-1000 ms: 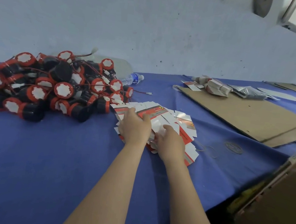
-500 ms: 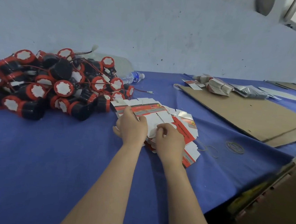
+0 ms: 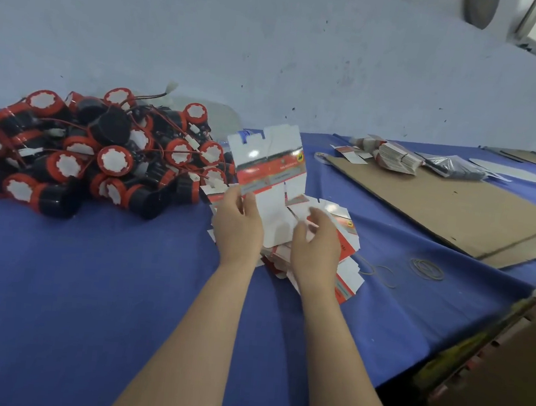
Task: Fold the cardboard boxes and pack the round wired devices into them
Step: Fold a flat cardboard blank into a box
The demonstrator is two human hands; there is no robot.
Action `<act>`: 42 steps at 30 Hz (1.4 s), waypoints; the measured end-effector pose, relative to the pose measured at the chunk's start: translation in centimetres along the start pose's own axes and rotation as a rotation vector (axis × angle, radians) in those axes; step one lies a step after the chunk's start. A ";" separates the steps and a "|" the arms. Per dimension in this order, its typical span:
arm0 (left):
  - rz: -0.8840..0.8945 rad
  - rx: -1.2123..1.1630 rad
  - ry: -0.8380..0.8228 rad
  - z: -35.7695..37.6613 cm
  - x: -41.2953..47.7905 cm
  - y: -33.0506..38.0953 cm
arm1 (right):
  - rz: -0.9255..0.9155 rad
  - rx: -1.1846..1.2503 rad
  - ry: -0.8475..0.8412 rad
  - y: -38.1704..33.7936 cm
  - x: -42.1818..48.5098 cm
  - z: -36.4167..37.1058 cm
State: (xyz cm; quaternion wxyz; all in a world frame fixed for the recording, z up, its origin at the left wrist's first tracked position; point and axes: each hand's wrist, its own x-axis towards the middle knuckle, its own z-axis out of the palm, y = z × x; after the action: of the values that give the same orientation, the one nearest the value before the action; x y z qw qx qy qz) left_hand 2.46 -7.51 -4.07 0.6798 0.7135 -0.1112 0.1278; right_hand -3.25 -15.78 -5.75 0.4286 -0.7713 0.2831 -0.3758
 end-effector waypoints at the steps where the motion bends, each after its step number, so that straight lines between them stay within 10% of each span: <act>1: 0.017 -0.054 0.013 -0.8 0.5 0.1 | 0.002 0.032 0.020 -0.5 0.3 0.0; 10: 0.118 -0.063 -0.181 -14.0 4.3 0.4 | -0.206 0.285 -0.254 -9.5 -0.3 5.2; 20: -0.088 0.278 0.259 -22.7 4.3 -5.6 | -0.148 0.380 -0.642 -8.8 -9.3 16.1; 42: -0.169 -0.008 0.591 -21.5 3.9 -3.8 | -0.305 0.703 -0.492 -10.6 -14.0 16.7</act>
State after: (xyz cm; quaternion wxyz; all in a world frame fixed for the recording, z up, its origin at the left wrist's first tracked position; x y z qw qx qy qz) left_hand 6.74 14.19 -5.45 0.6937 0.6496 0.1505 0.2725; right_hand 3.92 7.31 -7.03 0.6585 -0.6784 -0.0887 -0.3135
